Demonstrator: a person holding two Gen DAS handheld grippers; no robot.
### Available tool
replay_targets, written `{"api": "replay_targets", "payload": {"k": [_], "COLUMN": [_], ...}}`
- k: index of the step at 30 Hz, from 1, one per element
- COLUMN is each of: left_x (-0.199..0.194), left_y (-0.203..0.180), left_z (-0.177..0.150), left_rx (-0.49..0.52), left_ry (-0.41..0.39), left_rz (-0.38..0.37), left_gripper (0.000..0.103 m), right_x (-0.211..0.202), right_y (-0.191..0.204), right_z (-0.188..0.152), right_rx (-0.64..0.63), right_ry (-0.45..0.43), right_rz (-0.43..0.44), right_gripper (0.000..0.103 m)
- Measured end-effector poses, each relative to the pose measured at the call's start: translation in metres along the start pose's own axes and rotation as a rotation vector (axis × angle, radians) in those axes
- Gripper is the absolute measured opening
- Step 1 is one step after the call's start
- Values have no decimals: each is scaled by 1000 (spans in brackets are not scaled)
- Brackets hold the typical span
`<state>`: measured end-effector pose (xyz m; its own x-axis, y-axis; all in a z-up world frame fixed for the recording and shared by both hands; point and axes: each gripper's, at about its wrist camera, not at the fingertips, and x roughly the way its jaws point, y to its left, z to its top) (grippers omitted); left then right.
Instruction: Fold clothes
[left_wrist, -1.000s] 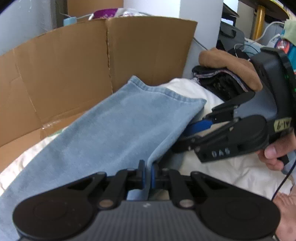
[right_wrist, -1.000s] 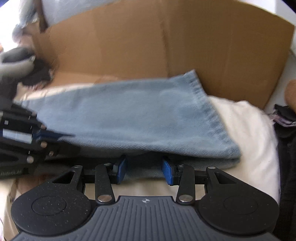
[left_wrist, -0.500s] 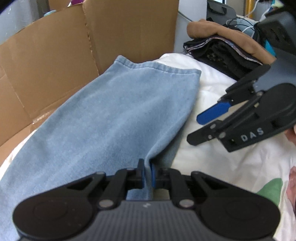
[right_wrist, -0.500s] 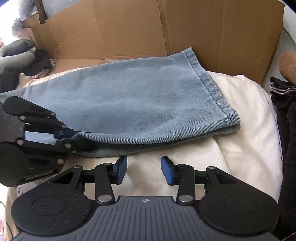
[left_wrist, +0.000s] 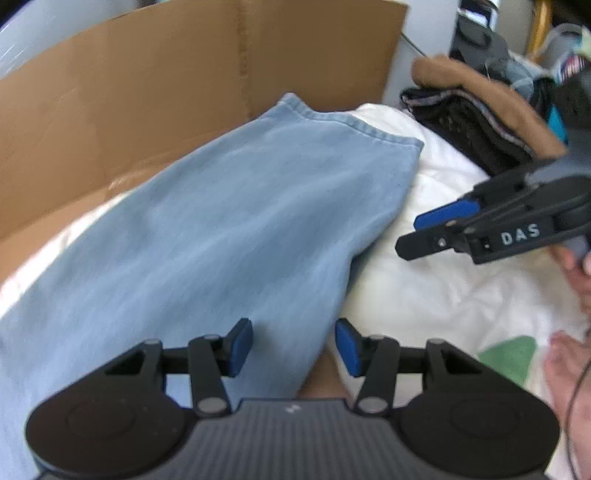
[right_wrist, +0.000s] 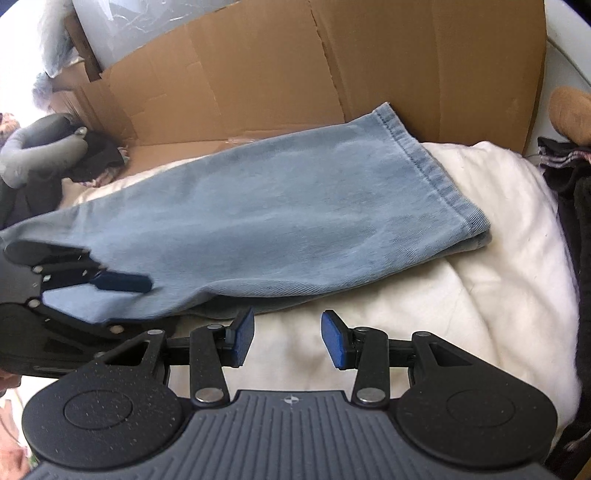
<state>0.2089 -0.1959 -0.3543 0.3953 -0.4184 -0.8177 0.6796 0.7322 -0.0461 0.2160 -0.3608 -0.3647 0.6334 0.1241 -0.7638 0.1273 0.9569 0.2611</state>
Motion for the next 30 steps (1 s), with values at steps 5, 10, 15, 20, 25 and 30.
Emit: {"api": "replay_targets", "payload": {"k": [5,10,15,20,25,30], "left_x": [-30,-50,-57,-54,-43,-31], "left_y": [26,36,45,42,32,23], "left_z": [-29,-56,-73,-80,-81,-80], "left_rx": [-73,-53,-141,-121,-63,-19], "left_ry": [27,42,17,10,6,4], "left_rz": [59,155,206,202,207,234], "left_gripper": [53,60,62,74,80,81], "right_x": [4,4,10,16,26,34], "right_y": [15,33,46,57,71,80], "right_z": [-5,-8,-7,-7,-5,9], "right_rx": [-7,-70,-113,-131,-110,-34], "right_ry": [21,21,55,64,88,99], "right_rz": [44,50,76,80,114,190], "right_gripper": [47,47,47,47,47,47]}}
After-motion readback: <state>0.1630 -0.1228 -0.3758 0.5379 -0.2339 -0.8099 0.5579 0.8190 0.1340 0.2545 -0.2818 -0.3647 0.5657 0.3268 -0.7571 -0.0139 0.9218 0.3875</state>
